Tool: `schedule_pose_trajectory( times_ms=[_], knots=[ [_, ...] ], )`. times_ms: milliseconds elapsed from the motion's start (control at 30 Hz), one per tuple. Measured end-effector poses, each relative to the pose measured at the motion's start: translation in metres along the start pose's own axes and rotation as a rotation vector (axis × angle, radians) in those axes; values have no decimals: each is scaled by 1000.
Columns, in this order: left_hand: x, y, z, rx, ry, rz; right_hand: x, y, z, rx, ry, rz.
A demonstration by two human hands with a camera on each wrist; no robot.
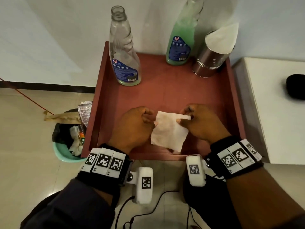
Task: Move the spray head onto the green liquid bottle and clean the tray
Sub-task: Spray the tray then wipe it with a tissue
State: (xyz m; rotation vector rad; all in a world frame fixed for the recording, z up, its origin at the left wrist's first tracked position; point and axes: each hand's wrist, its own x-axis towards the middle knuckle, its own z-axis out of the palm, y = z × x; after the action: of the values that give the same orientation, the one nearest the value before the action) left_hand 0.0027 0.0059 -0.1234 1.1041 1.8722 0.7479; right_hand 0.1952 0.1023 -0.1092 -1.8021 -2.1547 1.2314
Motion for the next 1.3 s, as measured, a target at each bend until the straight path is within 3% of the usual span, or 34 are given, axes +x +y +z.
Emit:
schedule_pose_trajectory(
  times_ms=[100,167,267,367,467,633,800,967,1067,1167,1233,1300],
  knots=[
    [2,3,4,-22,41,-37,-2,6,-14,-138,322,21],
    [3,8,6,-80,58,-56,-7,2,-21,-110,397,-44],
    [4,14,9,-97,115,-57,-10,3,-15,-257,173,-61],
    [5,22,6,-164,202,-69,-5,8,-13,-369,-52,23],
    [6,31,-2,-278,299,-64,4,2,-19,-599,-176,59],
    [7,45,-16,-466,343,-54,28,-10,-9,-868,-382,-38],
    [8,51,-24,-493,303,14,47,-34,-26,-845,-209,-206],
    [8,53,-20,-503,274,36,37,-42,-45,-664,101,-160],
    [6,56,-20,-510,271,40,19,-47,-26,-752,-78,-104],
    [2,60,-18,-487,253,47,4,-39,15,-766,-312,96],
    [-1,61,-18,-492,224,53,-3,-29,37,-746,-322,204],
    [-3,61,-19,-489,199,58,-10,-22,52,-677,-245,208]
  ],
)
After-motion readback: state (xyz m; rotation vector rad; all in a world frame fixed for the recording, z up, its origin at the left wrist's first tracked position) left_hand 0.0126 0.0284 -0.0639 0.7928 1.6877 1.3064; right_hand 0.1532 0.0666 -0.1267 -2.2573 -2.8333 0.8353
